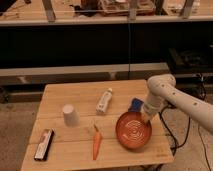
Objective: Drag the ceramic bowl in a circle
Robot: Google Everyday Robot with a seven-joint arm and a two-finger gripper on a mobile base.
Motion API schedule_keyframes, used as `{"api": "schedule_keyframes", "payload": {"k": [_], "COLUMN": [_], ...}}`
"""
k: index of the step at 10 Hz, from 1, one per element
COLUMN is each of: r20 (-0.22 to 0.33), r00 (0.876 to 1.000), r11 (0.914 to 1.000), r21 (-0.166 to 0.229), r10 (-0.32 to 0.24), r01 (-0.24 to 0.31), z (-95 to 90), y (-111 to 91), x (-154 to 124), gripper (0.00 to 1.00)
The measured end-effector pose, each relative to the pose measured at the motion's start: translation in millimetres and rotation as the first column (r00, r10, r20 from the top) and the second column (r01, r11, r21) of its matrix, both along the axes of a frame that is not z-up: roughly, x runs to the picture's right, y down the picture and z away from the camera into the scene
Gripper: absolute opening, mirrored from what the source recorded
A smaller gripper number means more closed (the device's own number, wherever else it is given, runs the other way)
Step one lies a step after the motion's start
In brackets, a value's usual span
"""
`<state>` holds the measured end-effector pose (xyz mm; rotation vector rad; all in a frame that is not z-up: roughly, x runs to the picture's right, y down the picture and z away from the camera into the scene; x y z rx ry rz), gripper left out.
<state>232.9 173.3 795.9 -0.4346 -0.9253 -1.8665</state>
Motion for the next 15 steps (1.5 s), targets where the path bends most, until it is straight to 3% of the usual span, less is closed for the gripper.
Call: {"api": "schedule_keyframes", "payload": {"k": [2, 5, 7, 9, 12, 15], "r20": [0.004, 0.041, 0.053, 0.031, 0.065, 0.152], "r00": [1.0, 0.999, 0.997, 0.995, 0.997, 0.988], "r11": [0.9999, 1.0, 0.9986, 0.994, 0.996, 0.9919], "r21": [0.003, -0.005, -0.024, -0.056, -0.077, -0.115], "r10": [0.01, 0.002, 0.048, 0.096, 0.049, -0.036], "r01": [-0.01, -0.002, -0.047, -0.094, -0.044, 0.054], "z": [-3.0, -24.3, -39.8, -54.7, -61.9, -63.8], "y": [2.2, 26.6, 43.1, 59.4, 61.5, 60.9], "x": [3.1, 39.6, 45.9, 43.7, 6.0, -52.8], "gripper": [0.01, 0.01, 0.01, 0.01, 0.01, 0.01]}}
